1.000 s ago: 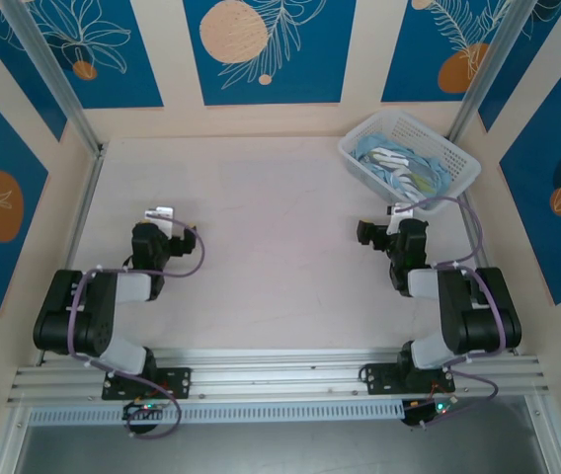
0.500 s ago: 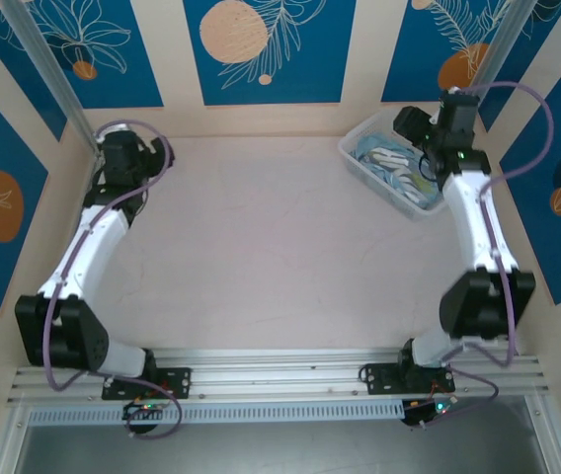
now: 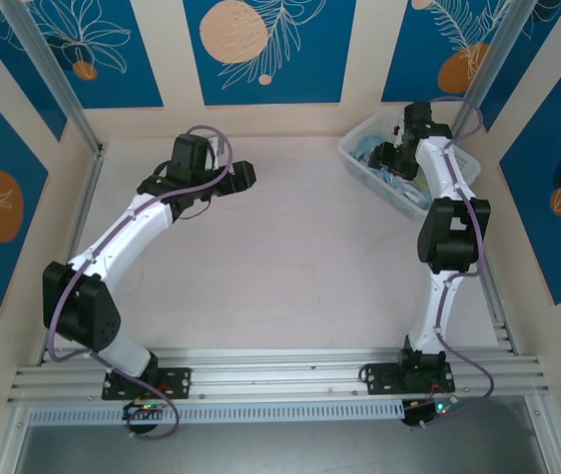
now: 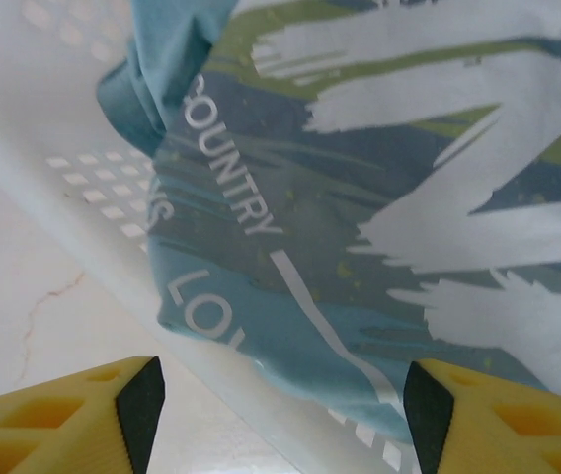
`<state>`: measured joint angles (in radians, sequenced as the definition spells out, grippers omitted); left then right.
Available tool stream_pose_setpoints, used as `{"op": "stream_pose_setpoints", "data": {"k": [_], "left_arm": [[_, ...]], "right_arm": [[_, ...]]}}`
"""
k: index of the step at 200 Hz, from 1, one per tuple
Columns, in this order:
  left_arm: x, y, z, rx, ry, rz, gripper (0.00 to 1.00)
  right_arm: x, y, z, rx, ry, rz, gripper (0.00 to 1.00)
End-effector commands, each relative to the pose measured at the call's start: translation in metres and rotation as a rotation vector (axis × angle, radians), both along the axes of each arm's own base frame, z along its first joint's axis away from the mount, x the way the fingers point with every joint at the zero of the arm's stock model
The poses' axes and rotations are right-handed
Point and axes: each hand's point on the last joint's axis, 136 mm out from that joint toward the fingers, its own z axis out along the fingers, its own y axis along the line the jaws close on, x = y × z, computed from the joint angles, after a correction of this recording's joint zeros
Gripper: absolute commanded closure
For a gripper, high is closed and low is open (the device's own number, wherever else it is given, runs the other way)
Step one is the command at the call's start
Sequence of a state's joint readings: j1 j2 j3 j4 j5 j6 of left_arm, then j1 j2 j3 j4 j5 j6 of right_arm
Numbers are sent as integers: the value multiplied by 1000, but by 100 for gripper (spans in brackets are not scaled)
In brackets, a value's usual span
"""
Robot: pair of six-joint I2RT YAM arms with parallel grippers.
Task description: Fold and stack the t-shirts
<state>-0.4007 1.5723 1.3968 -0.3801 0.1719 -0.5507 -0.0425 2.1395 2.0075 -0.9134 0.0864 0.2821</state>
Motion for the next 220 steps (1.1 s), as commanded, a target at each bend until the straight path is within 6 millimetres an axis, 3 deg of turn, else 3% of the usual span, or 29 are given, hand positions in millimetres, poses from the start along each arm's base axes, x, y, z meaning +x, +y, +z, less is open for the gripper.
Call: {"op": "stream_pose_setpoints", "data": {"k": [1,34,48,60,64,77,89,112,141,170,181,196,208,220], "left_arm": [[-10,-7,10,-28,12,-33,14],[-13,-8,13,-26,15,-45,16],[-14,-8,14,-26,13,-52,18],[-15,-8,16,-26,12,-54,20],[-15,-8,17,-25,12,-54,21],[-15,-6,19,-13,7,-49,24],[-15,-1,20,5,5,-30,26],[-17,10,21,42,0,13,29],[-20,22,22,79,-6,61,30],[-22,43,24,141,-20,153,30],[-23,54,27,168,-29,197,30],[-25,70,32,205,-41,268,29],[-29,83,37,232,-50,322,26],[-33,96,41,259,-58,377,23]], "right_arm": [[-9,0,-5,-38,50,4,37],[-8,-11,-22,-60,105,-34,49],[-5,-13,-21,-46,96,-54,70],[-2,-14,-11,-59,62,-63,94],[-1,-15,-6,-72,47,-67,98],[4,-19,22,-122,-33,-91,100],[6,-24,61,-161,-123,-143,100],[0,-17,158,-200,-359,-187,100],[-21,36,287,-118,-716,-63,100],[-63,107,375,43,-958,152,100],[-80,135,396,103,-1015,246,100],[-102,172,410,206,-1034,367,100],[-116,201,409,280,-1013,450,100],[-126,230,394,323,-955,515,100]]}}
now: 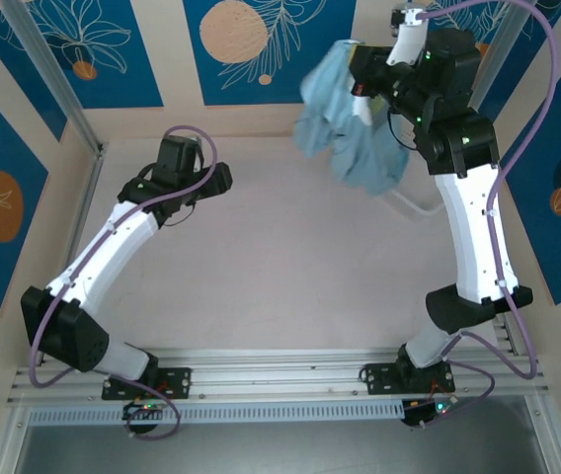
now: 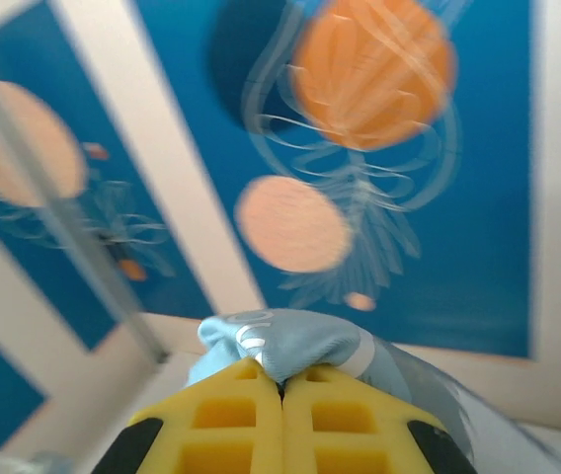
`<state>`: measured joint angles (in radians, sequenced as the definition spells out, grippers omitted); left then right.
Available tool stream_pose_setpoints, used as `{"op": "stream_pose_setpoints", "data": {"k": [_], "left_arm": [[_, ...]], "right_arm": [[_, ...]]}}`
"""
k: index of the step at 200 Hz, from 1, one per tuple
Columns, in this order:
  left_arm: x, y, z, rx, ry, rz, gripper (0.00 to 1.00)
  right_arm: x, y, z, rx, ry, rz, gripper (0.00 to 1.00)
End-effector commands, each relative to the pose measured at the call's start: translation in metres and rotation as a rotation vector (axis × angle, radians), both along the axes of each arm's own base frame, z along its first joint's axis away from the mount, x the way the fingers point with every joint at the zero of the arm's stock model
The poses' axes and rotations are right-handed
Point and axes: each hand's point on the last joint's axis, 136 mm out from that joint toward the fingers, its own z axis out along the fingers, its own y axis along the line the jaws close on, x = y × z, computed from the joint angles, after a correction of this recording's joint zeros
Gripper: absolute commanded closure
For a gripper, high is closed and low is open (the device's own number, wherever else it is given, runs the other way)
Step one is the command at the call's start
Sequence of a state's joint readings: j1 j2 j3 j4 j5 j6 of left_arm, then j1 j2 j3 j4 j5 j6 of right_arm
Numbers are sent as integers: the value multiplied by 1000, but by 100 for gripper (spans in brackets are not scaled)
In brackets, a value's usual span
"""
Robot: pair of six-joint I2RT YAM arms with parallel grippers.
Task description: Fold and stack the t-shirts
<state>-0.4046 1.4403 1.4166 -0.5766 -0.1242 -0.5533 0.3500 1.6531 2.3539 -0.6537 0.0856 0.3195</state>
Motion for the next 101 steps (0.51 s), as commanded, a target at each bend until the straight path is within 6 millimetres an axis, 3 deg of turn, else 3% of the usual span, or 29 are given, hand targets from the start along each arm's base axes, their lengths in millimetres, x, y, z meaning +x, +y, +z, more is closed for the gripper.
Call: {"op": "stream_pose_setpoints", "data": {"k": [1,24,44,70,85,101], "left_arm": [[-12,34,16,79,-33,148,23],[-23,55,22,116,-40,229,20],[-32,65,20,133,-28,253,19],[-48,69,2,161,50,235,21],[-58,65,-13,158,94,191,25],[-70,52,-30,130,140,95,33]], "right_arm": [[-6,63,-36,-9,104,221,100],[-15,110,-106,-64,273,321,100],[-22,136,-193,-97,495,364,100],[-45,168,-300,-102,848,480,100],[-58,184,-339,-112,993,541,79],[-62,188,-354,-114,1056,541,54]]}}
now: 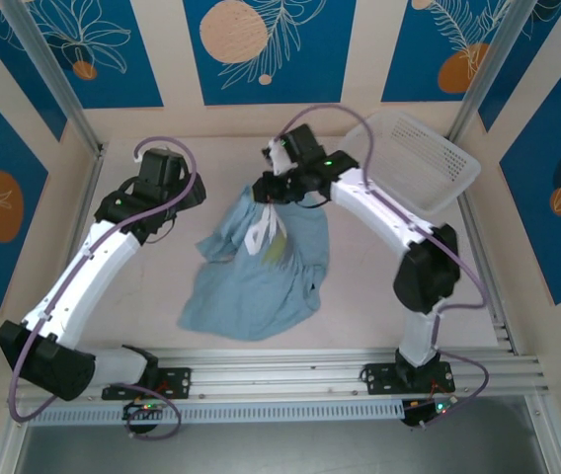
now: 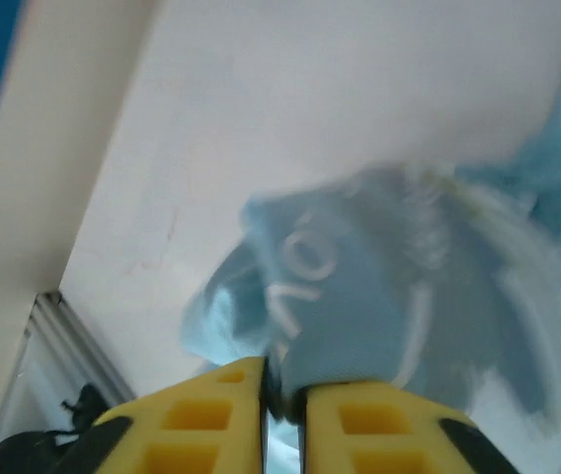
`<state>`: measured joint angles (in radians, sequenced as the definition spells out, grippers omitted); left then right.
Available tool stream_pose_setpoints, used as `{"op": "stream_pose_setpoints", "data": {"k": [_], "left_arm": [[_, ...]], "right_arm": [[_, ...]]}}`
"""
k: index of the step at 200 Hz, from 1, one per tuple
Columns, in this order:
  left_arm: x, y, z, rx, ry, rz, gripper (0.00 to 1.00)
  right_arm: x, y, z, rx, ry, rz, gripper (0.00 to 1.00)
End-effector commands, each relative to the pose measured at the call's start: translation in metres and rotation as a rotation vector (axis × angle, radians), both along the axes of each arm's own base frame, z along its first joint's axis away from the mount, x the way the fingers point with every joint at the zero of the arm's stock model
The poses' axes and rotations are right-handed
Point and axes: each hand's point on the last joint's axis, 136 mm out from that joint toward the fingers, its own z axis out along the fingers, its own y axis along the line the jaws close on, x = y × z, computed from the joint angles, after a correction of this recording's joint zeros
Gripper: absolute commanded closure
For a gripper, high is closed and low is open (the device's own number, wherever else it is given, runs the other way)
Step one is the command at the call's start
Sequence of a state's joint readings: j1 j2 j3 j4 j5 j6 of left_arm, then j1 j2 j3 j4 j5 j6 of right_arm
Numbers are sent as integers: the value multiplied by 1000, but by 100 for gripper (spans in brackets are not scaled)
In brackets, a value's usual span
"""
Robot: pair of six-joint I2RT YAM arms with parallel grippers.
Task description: Fold and stack the t-shirts
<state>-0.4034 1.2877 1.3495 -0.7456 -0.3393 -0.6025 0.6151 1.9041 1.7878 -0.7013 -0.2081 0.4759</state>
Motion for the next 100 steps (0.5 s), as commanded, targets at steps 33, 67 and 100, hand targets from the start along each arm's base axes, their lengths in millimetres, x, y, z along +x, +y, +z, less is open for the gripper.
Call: {"op": "stream_pose_setpoints", "data": {"k": [33,67,100], "left_arm": [[-63,-39,-78,-97,294,-307,42],[-108,-65,-120,-205,479,-445,41],[-119,-127,-119,-157,475,-676,36]], "right_arm": [[-14,-28,-7,-30,110,-105,39],[-18,-111,-40,-121,169,-324,44],[-31,-185,-86,-188,293,-510,48]]}}
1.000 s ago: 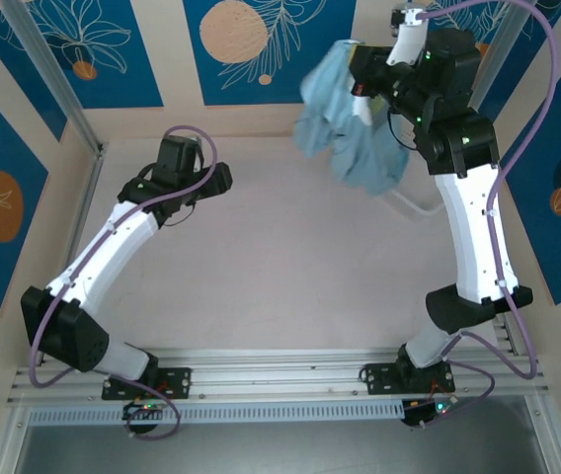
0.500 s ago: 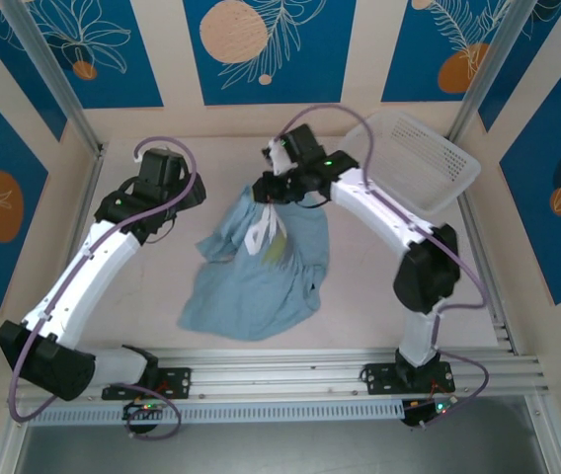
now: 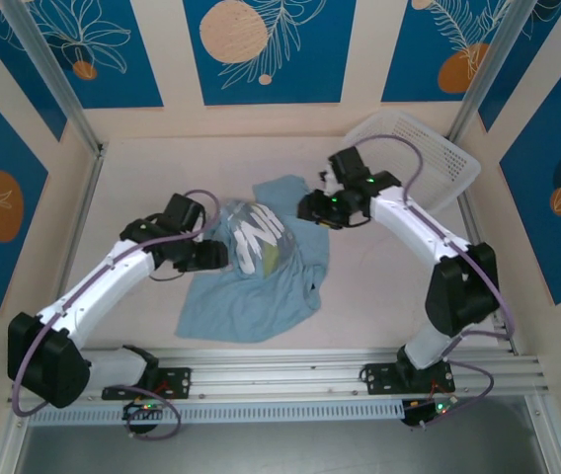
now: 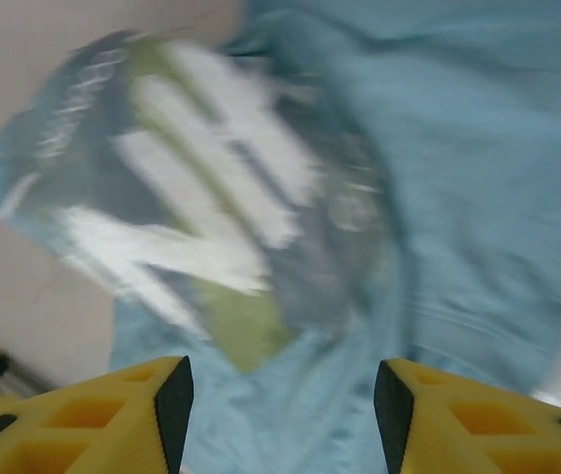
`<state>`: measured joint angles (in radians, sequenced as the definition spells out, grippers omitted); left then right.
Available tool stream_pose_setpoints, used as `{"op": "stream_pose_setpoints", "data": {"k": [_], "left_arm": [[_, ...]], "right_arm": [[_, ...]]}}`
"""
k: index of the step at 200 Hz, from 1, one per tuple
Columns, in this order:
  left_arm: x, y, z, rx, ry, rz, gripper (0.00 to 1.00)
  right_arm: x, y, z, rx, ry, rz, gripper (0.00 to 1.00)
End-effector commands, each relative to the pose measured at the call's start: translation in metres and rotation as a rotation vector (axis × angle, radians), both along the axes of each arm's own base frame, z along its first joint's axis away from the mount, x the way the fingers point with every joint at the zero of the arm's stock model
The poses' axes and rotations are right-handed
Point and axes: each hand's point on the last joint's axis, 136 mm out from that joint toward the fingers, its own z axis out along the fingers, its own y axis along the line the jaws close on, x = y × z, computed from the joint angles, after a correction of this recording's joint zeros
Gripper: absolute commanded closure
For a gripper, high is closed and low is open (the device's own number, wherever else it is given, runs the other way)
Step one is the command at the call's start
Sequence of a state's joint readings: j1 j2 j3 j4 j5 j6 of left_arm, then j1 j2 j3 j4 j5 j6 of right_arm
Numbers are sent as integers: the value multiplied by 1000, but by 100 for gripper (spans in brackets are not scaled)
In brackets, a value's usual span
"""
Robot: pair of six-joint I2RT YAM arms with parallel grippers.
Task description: Fold and stack the t-shirts
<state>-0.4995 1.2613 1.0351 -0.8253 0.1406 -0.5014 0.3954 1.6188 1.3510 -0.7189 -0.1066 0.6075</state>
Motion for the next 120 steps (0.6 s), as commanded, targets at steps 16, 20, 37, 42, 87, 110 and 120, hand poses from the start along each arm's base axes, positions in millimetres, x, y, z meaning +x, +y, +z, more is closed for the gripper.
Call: {"op": "stream_pose_setpoints", "data": {"k": [16,20,37,42,87,110,120], "left_arm": [[-9,-81,3,-39,6,-260,39],[-9,-87,3,-39,10,-266,40],[-11,-112,-10,-46,57,-287,44],[-13,-118,-14,-54,78,-292,44],[-41,-88,-84,149,328,-151,57],[-34,-52,-107,201,395,17,67],[-26,-35,-113,225,407,85,73]], "right_arm": [[-7,-52,-53,-65,128,-144,48],[-5,-52,-56,-70,129,-139,48],[3,-48,-84,-86,187,-124,47],[6,-46,-92,-91,205,-119,47],[30,-31,-135,-128,271,-113,54],[24,-26,-146,-152,313,-102,80],[18,-30,-145,-163,318,-118,94]]}}
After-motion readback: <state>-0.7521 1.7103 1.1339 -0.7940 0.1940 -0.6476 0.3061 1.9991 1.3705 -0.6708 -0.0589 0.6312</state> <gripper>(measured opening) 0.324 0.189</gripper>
